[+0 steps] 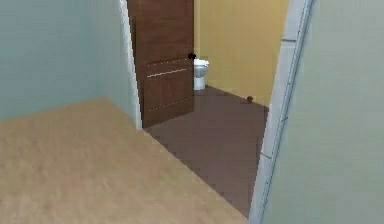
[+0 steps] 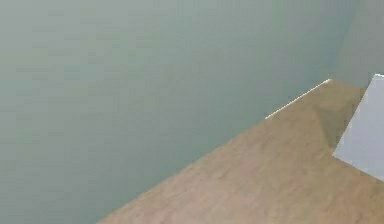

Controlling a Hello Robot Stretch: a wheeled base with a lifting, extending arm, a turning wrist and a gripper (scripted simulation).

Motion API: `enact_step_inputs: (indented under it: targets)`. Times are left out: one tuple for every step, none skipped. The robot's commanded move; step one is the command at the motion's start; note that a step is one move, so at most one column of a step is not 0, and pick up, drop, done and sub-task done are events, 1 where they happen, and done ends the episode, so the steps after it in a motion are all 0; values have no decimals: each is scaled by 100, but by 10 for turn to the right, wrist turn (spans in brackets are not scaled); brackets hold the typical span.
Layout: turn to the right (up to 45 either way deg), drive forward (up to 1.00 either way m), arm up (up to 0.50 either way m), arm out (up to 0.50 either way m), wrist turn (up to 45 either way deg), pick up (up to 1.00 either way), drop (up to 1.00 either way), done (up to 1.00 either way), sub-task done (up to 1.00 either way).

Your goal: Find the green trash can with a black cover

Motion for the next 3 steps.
enact_step_inputs:
  targets:
    - [0, 90, 0, 0, 0, 0, 0, 0, 0]
    - [-450, 0, 0, 0, 0, 0, 0, 0, 0]
    - [0, 5, 0, 0, 0, 0, 0, 0, 0]
